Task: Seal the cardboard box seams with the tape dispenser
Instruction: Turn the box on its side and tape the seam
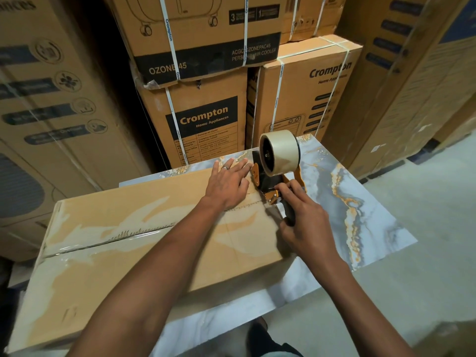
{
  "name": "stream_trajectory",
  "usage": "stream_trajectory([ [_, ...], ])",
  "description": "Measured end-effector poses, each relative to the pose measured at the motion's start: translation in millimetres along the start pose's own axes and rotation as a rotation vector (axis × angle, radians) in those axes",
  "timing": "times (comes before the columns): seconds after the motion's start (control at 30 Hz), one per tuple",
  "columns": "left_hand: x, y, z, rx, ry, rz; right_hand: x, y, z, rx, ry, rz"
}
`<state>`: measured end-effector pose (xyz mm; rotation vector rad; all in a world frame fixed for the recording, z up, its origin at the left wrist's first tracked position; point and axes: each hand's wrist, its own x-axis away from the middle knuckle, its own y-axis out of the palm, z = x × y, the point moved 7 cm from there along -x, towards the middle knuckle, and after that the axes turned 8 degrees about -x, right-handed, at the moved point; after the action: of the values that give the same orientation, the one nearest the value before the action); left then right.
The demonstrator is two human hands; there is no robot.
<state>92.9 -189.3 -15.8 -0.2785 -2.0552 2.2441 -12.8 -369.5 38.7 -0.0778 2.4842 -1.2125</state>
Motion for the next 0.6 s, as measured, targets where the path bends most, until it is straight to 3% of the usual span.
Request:
stream_trajectory([
  [0.6, 2.6, 1.0, 4.9, -0.033, -0.021, -0.02, 58.2, -17.7, -0.1, -0.089, 0.047, 0.047],
])
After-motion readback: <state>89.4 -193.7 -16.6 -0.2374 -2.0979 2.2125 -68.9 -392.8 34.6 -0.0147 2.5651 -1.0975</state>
